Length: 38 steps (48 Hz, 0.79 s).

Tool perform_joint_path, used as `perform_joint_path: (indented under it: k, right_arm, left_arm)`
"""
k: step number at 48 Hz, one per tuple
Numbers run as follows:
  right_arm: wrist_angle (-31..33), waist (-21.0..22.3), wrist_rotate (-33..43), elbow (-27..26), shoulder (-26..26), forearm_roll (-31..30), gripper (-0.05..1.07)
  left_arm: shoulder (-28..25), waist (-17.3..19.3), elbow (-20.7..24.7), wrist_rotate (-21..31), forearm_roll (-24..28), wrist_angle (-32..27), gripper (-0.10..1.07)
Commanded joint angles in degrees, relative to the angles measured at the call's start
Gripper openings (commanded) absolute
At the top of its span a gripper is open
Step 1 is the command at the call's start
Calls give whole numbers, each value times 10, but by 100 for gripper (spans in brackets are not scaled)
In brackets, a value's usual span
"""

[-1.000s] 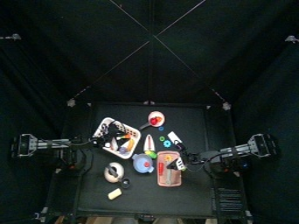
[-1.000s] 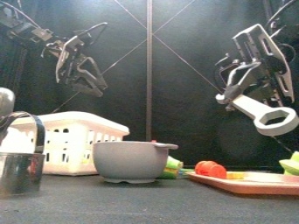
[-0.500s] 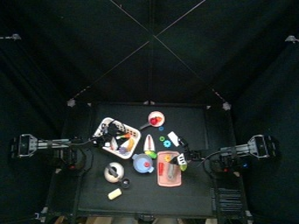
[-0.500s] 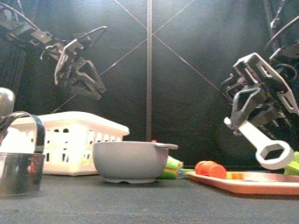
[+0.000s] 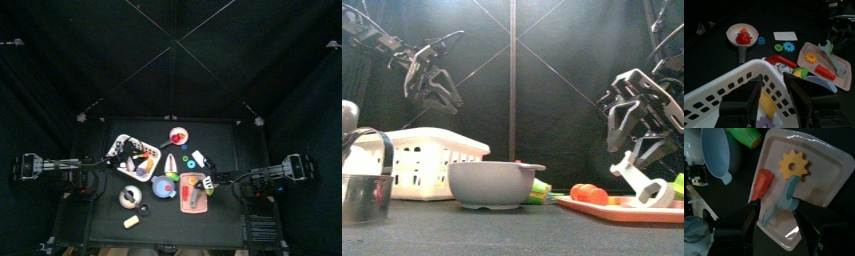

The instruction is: Place wrench on plate

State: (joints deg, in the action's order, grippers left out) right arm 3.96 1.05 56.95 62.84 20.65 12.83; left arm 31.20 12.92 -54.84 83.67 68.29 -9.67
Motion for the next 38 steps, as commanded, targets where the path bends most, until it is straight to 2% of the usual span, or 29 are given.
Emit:
perform_joint_path:
  k: [1, 17, 38]
  right_arm:
    - [18, 2, -1, -16, 11, -1, 85]
    - [113, 2, -1, -47, 13, -11, 85]
    - [127, 2, -1, -60, 19, -29, 85]
  left_arm:
    - [0, 2, 7, 1, 0, 2, 78]
    - [0, 2, 6, 1, 0, 2, 78]
    - [0, 2, 6, 1, -2, 2, 78]
